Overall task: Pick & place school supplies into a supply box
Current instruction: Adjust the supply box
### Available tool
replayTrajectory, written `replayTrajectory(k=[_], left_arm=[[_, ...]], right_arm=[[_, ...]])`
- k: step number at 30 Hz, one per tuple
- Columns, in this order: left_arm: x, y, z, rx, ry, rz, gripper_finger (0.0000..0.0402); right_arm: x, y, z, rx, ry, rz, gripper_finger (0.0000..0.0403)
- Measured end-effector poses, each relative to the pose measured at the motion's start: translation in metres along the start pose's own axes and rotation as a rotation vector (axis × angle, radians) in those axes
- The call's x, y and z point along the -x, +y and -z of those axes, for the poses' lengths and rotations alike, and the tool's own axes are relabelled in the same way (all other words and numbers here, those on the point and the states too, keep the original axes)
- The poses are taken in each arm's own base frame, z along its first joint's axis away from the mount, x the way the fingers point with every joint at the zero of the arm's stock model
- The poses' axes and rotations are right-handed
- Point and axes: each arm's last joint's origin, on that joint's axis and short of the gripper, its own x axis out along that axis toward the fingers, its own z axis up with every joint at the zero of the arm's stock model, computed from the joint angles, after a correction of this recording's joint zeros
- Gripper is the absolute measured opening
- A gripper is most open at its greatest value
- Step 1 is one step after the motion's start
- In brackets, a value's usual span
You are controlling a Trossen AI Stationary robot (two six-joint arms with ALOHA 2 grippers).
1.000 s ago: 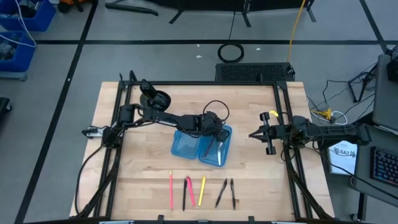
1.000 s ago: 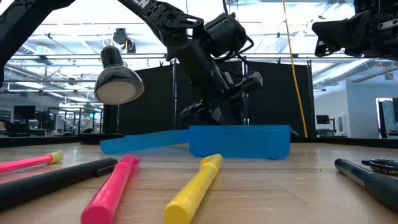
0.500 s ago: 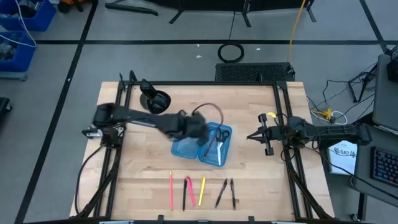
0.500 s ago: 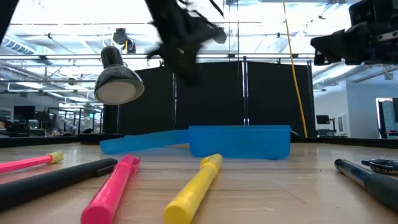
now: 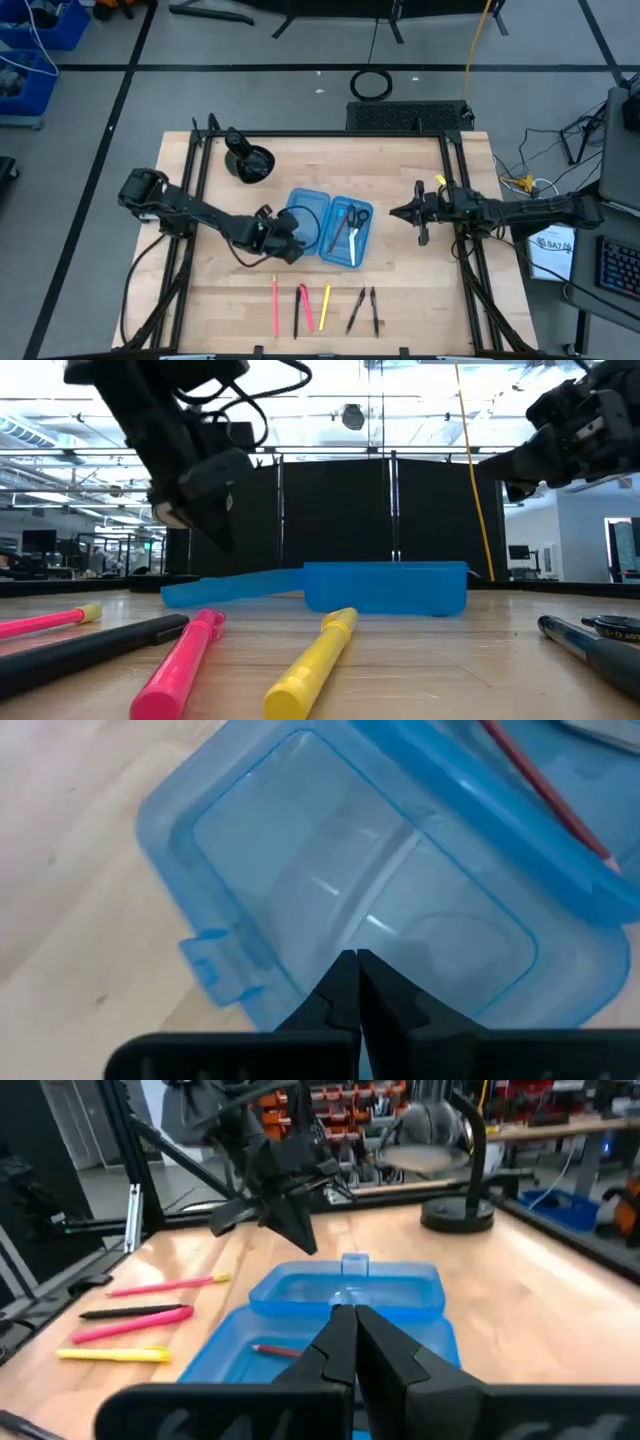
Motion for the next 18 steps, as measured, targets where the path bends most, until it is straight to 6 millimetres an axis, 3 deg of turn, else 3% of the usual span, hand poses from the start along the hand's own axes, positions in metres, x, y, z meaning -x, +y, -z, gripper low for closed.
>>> replayTrajectory(k=[4,10,13,18], left_arm=[[-0.002,-0.004,-0.003,-0.052,0.018,0.098,0.0004],[0.012,-0.026,-0.009,-0.129,0.010,0.257,0.0002],[0.008,-0.033,-0.011,-0.129,0.008,0.286,0.0002],[-0.006,-0.065,-0.023,-0.180,0.022,0.386,0.0002]], right_arm=[[-0.007,-0.001,0.005,-0.040,0.042,0.006,0.0000],[-0.014,-0.004,0.019,-0.042,0.163,0.074,0.0000],[-0.016,-0.005,0.025,-0.040,0.214,0.089,0.0000],[-0.018,-0.008,0.025,-0.014,0.203,0.192,0.0000]])
